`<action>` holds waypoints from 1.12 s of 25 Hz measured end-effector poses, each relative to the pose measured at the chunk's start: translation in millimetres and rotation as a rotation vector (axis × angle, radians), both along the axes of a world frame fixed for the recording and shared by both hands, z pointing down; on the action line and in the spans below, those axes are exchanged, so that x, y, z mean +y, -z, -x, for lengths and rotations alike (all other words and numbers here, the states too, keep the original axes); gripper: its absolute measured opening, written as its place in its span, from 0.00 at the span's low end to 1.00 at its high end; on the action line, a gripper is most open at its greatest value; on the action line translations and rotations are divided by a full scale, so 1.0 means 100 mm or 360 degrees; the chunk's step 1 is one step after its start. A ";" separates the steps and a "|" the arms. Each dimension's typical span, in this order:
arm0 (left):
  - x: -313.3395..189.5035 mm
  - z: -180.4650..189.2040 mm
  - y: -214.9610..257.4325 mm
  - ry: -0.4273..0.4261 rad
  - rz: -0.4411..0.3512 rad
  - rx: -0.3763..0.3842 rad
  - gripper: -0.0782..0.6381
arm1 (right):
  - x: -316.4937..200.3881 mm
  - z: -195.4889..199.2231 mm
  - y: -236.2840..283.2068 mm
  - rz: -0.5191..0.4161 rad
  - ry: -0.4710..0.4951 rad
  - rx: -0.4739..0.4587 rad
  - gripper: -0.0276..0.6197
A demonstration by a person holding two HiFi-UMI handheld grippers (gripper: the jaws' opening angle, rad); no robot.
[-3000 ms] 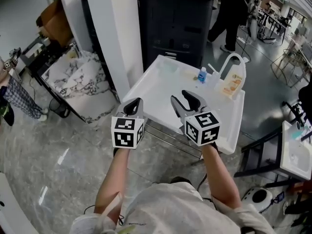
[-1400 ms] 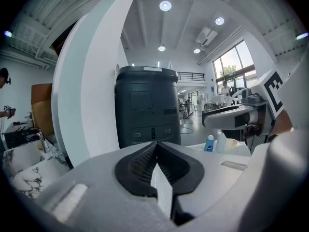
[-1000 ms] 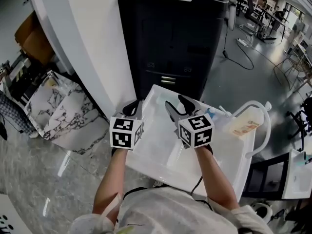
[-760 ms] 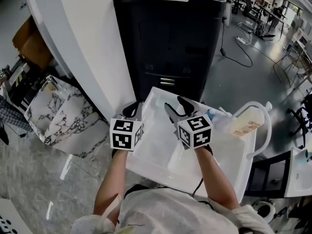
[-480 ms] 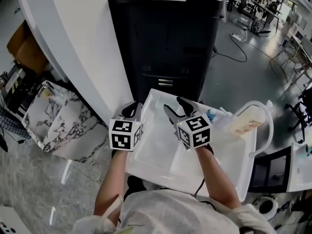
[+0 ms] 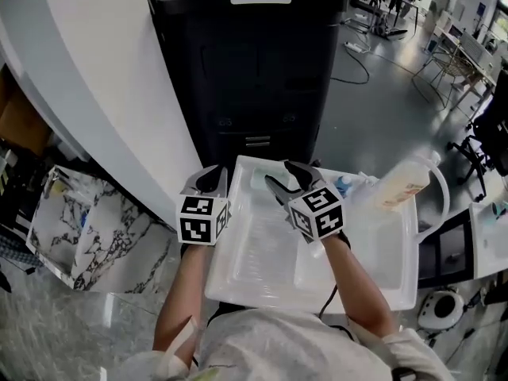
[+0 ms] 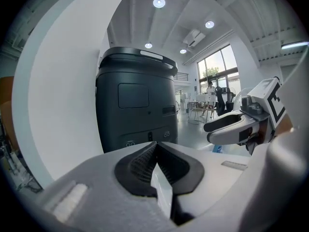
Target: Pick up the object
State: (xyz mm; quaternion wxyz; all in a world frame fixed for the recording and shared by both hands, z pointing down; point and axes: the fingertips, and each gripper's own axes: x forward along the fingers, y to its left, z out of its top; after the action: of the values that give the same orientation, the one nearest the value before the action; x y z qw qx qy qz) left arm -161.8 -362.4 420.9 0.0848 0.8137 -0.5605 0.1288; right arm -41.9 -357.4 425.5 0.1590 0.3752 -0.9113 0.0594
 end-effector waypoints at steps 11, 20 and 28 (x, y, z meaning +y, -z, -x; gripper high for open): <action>-0.31 0.11 -0.10 -0.0221 0.0008 0.0033 0.11 | -0.11 0.17 -0.30 0.0022 -0.0029 0.0262 0.38; -0.41 0.13 -0.20 -0.0329 0.0021 0.0042 0.10 | -0.12 0.26 -0.68 0.0139 0.0141 0.0567 0.38; -0.43 0.17 -0.27 -0.0365 0.0028 0.0052 0.10 | -0.13 0.29 -1.04 0.0245 0.0237 0.0754 0.40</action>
State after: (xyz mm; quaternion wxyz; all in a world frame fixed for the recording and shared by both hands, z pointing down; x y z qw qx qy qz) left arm -179.3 -405.6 447.8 0.0857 0.8736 -0.4613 0.1293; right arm -70.7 -370.2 530.0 0.4001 0.2972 -0.8665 0.0272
